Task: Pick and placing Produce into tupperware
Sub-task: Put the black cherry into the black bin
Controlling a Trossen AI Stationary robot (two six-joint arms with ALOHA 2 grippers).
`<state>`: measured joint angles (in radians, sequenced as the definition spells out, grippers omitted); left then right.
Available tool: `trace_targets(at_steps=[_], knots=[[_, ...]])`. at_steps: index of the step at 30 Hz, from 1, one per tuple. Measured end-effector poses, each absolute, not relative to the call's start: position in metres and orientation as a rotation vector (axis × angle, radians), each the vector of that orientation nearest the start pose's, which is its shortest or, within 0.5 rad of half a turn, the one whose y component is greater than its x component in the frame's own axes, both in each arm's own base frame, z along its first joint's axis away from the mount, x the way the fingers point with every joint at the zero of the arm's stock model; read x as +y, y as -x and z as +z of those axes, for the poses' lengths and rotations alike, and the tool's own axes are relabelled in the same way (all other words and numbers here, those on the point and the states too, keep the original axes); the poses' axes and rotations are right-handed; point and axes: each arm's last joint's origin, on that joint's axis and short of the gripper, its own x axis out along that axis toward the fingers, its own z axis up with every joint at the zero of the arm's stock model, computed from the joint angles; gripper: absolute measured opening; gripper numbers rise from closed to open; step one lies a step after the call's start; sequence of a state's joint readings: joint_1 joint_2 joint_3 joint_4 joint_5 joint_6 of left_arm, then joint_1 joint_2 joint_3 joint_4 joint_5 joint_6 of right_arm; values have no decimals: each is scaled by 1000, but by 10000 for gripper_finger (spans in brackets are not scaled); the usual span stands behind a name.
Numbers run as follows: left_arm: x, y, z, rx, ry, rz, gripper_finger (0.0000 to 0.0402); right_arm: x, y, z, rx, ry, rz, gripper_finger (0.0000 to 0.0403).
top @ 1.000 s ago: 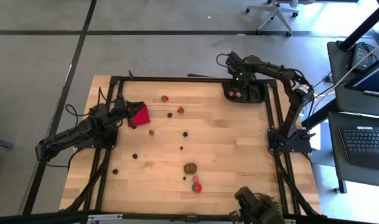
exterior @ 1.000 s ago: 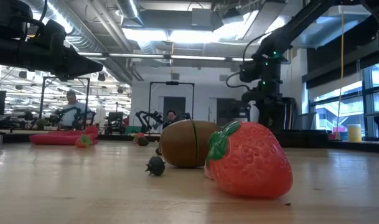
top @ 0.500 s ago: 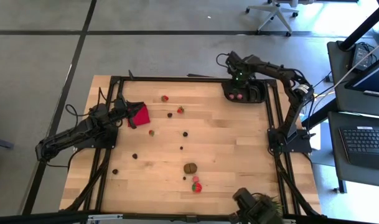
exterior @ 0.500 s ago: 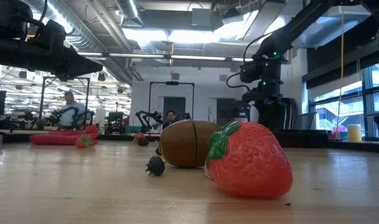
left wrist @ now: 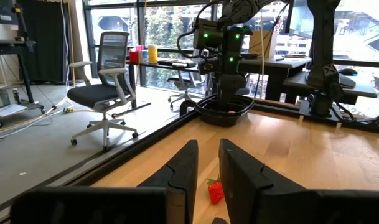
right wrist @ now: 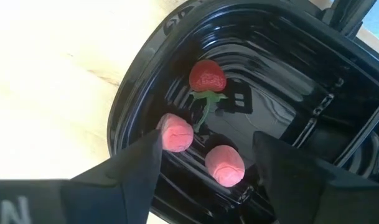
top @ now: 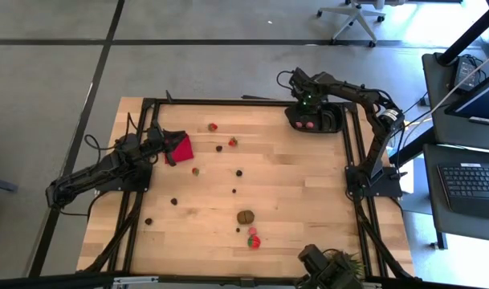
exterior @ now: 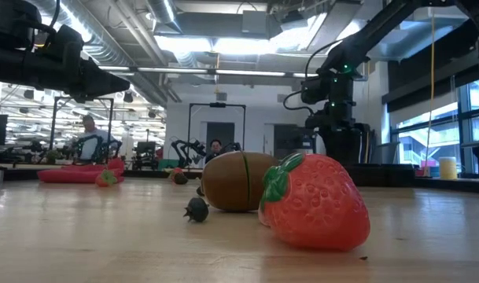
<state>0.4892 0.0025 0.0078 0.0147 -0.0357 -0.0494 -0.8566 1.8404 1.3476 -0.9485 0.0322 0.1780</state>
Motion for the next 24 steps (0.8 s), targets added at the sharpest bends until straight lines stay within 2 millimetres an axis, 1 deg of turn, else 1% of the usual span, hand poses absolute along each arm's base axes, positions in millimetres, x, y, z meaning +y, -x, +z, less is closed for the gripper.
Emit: trace_targets(at_steps=[5, 9, 14, 19, 22, 24], knots=[[47, -85, 167, -32, 44, 524, 71, -262, -228, 199, 1300, -732, -851, 277], [47, -85, 167, -32, 44, 524, 79, -261, -230, 200, 1287, -746, -864, 282], [47, -85, 167, -33, 44, 524, 87, -261, -239, 212, 1247, -715, -854, 283], [47, -85, 167, -32, 44, 525, 95, -256, -263, 229, 1156, -638, -814, 283], [47, -85, 167, -32, 44, 525, 99, -246, -282, 235, 1096, -560, -757, 283], [47, -85, 167, -33, 44, 525, 102, -237, -296, 236, 1064, -508, -680, 283]])
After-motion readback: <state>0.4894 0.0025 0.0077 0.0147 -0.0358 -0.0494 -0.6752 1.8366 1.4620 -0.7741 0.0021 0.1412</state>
